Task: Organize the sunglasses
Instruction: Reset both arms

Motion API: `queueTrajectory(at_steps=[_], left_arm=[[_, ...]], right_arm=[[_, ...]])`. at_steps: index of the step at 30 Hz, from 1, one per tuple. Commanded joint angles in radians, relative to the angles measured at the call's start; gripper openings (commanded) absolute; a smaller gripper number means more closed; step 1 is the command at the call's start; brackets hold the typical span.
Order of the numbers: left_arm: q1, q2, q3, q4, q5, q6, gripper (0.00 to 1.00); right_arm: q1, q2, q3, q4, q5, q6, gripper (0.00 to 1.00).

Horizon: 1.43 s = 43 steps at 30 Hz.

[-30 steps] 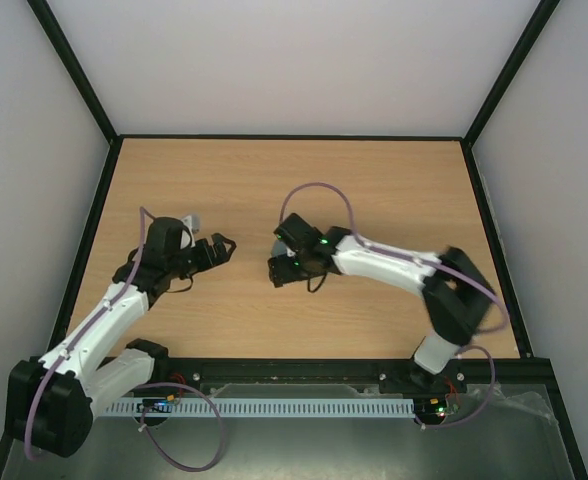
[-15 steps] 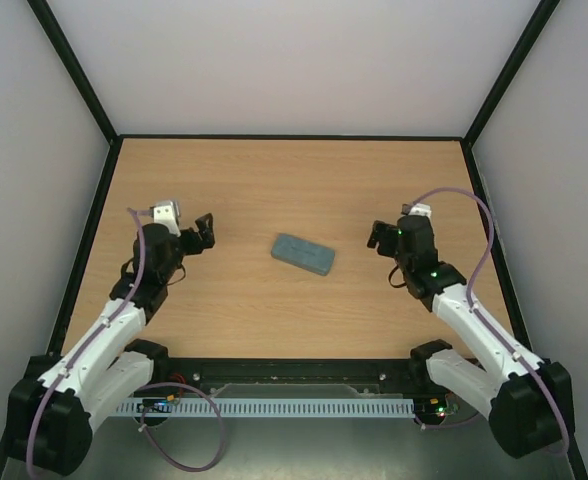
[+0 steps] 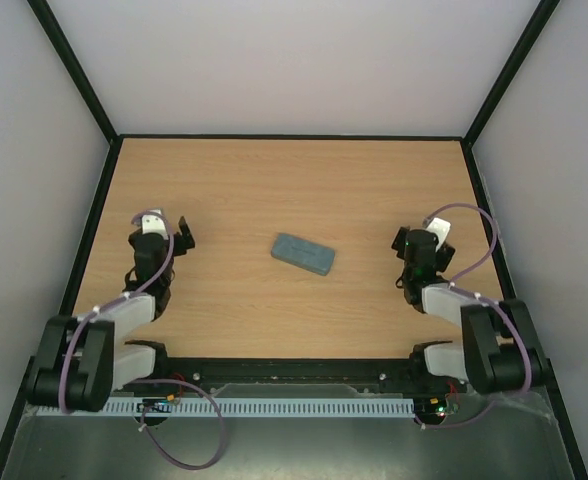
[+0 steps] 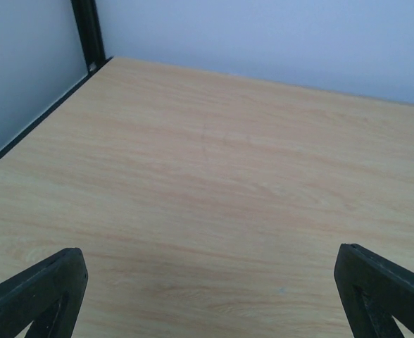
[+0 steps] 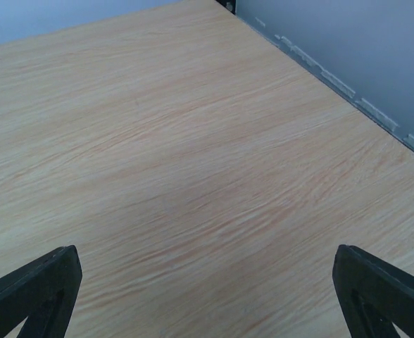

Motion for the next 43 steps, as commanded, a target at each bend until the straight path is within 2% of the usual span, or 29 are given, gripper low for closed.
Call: queueTrajectory(at_steps=[1, 5, 7, 9, 10, 12, 14, 16, 19, 21, 23, 25, 27, 43], left_arm=[[0.042, 0.145, -0.022, 0.259, 0.022, 0.039, 0.99], [0.048, 0.213, 0.009, 0.31, 0.032, 0.065, 0.99], [0.046, 0.24, 0.024, 0.333, 0.052, 0.087, 0.99], [0.048, 0.266, 0.042, 0.347, 0.029, 0.102, 0.99], [0.049, 0.278, 0.043, 0.364, 0.022, 0.109, 0.99], [0.055, 0.323, -0.003, 0.483, 0.029, 0.119, 1.0], [0.057, 0.377, -0.053, 0.648, 0.105, 0.162, 1.0], [0.058, 0.383, -0.044, 0.621, 0.103, 0.153, 0.99], [0.069, 0.397, -0.033, 0.618, 0.115, 0.146, 0.99], [0.076, 0.402, -0.019, 0.597, 0.116, 0.134, 0.99], [0.095, 0.404, -0.003, 0.563, 0.136, 0.119, 0.99], [0.097, 0.409, -0.002, 0.572, 0.137, 0.119, 0.99], [0.097, 0.406, -0.002, 0.566, 0.137, 0.118, 0.99], [0.097, 0.401, -0.015, 0.586, 0.139, 0.122, 0.99]], right_arm=[[-0.04, 0.127, -0.019, 0.327, 0.039, -0.038, 0.99], [-0.065, 0.165, -0.026, 0.398, 0.018, -0.051, 0.99], [-0.085, 0.177, -0.004, 0.37, -0.014, -0.01, 0.99], [-0.087, 0.219, -0.081, 0.569, -0.074, -0.042, 0.99], [-0.085, 0.222, -0.087, 0.599, -0.084, -0.053, 0.99], [-0.085, 0.213, -0.072, 0.54, -0.094, -0.045, 0.99], [-0.085, 0.233, -0.07, 0.569, -0.14, -0.074, 0.99], [-0.083, 0.243, -0.075, 0.576, -0.203, -0.096, 0.99], [-0.082, 0.316, -0.124, 0.761, -0.216, -0.117, 0.99], [-0.082, 0.284, -0.105, 0.67, -0.219, -0.108, 0.99], [-0.081, 0.307, -0.112, 0.715, -0.209, -0.113, 0.99], [-0.081, 0.291, -0.095, 0.656, -0.21, -0.102, 0.99], [-0.081, 0.303, -0.108, 0.702, -0.207, -0.111, 0.99], [-0.081, 0.297, -0.103, 0.68, -0.21, -0.111, 0.99]])
